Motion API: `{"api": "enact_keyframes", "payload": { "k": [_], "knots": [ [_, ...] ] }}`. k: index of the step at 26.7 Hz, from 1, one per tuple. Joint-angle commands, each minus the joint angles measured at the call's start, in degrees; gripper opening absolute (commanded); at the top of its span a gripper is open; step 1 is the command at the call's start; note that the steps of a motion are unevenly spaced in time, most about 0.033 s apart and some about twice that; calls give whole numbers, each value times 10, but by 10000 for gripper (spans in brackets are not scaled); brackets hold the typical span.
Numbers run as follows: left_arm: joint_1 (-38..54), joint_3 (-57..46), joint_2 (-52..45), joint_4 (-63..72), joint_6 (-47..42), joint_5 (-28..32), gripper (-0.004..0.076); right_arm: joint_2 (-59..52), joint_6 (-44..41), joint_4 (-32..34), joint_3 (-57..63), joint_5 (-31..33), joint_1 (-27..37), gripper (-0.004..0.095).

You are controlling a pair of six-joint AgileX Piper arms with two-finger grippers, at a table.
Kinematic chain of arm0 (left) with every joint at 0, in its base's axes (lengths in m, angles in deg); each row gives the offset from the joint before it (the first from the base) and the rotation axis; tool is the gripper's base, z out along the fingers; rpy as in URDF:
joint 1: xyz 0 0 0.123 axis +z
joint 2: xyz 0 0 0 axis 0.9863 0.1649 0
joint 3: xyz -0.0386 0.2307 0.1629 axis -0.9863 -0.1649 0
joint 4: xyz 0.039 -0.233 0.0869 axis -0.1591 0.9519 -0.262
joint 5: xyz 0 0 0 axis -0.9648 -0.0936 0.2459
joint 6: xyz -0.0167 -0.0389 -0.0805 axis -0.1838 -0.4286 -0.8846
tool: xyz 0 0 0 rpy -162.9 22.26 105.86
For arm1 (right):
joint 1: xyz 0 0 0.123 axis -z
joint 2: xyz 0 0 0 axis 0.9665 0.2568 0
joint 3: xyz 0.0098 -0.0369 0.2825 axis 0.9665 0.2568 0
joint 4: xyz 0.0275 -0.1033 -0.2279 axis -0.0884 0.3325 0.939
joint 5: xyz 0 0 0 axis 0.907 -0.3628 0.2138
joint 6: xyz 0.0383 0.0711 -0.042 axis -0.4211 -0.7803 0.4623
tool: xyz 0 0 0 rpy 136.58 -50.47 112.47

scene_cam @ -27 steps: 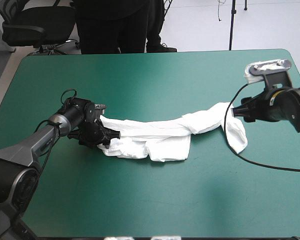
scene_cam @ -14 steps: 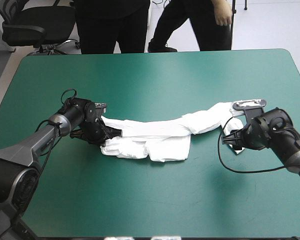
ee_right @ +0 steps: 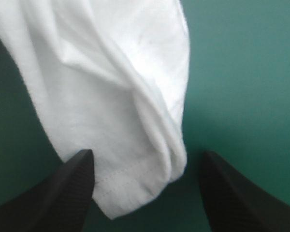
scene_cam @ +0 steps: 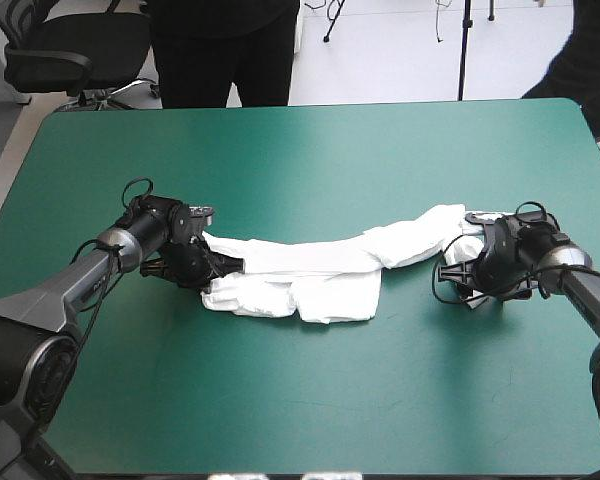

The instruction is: Fold the cloth

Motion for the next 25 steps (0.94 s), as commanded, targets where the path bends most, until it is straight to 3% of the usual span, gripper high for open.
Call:
{"api": "enact_keyframes", "payload": {
  "k": [1, 5, 6, 7, 13, 18, 21, 25],
  "knots": [
    [-2, 5, -10, -1, -4, 8, -9, 12, 19, -29, -10, -7, 5, 523],
    [-2, 5, -10, -1, -4, 9, -9, 28, 27, -45, -10, -4, 5, 159],
    [-2, 6, -10, -4, -4, 10, -9, 28, 28, -46, -10, -4, 5, 22],
    [-2, 10, -11, -10, -4, 11, -9, 28, 28, -39, -10, -3, 5, -10],
    [-2, 42, -38, -65, -3, -4, -9, 9, 11, 24, -36, 29, 7, -18],
    [-2, 80, -89, -101, -2, -29, -9, -43, 10, 60, -128, 73, 42, -17],
    [-2, 127, -134, -106, 0, -44, -9, -80, 24, 55, -227, 129, 63, -18],
    [-2, 196, -185, -105, 19, -58, -9, -126, 51, 7, -322, 134, 60, -18]
  ]
}}
